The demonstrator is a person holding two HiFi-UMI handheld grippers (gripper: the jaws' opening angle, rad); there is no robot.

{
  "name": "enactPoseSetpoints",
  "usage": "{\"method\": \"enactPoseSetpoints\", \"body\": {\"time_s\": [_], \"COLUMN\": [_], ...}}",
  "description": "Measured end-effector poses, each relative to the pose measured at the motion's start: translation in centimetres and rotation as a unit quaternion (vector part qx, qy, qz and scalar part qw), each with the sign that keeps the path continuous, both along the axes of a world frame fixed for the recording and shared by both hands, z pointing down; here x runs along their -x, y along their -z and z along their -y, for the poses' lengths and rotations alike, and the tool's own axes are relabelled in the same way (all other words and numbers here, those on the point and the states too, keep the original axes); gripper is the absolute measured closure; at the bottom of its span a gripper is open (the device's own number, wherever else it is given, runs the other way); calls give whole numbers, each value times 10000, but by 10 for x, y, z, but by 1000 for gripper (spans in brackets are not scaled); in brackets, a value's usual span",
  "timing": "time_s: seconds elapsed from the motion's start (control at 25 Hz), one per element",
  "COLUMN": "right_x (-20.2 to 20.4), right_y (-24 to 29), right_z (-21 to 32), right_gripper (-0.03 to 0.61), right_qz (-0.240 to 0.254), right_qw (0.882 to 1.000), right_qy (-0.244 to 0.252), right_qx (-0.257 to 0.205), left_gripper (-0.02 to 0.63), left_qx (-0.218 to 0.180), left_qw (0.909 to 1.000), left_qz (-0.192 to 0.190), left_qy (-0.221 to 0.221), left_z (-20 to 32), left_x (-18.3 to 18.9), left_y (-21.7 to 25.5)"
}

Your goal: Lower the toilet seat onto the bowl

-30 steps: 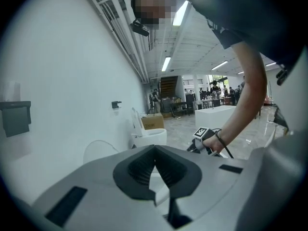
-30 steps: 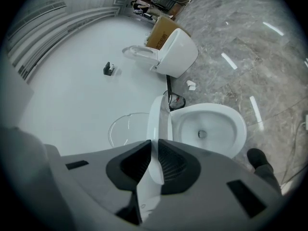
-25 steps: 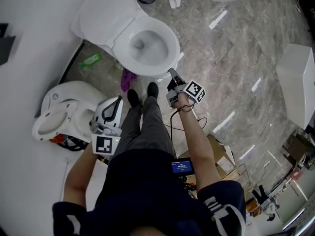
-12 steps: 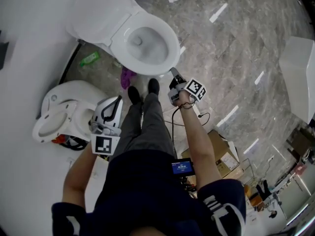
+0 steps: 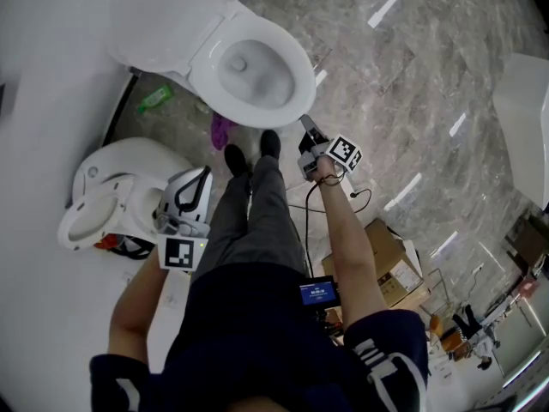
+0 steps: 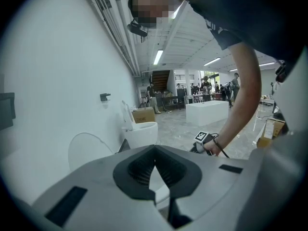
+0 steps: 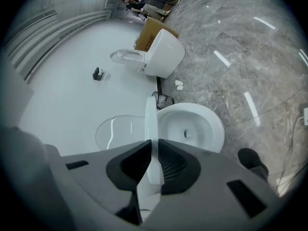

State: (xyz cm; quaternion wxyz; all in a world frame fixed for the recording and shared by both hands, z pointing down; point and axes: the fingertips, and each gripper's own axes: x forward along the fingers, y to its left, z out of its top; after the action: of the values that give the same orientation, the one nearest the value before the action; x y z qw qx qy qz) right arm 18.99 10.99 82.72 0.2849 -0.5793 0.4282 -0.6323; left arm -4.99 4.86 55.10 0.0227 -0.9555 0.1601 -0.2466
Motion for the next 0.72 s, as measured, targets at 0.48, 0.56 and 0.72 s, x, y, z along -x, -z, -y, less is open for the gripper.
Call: {"method": "enactPoseSetpoints", "body": {"time_s": [0.48, 0.56, 0.72], "right_x": [-5, -7, -8], "right_y": [-33, -39, -50], "right_z": [-12, -13, -16], "right_gripper": [538, 543, 545], "right_qz": [-21, -7, -24], "right_qw": [9999, 9998, 9996], "right_qy": [47, 95, 198], "right_qx": [121, 146, 180], "left_gripper": [589, 589, 589], "left_qx": [63, 76, 97], "left_qw": [9999, 9997, 9996], "left_qz": [100, 156, 194], "left_qy": [-126, -158, -171], "left_z": [-3, -3, -1], "left_x": [-5, -6, -7], "left_y": [-19, -23, -31]}}
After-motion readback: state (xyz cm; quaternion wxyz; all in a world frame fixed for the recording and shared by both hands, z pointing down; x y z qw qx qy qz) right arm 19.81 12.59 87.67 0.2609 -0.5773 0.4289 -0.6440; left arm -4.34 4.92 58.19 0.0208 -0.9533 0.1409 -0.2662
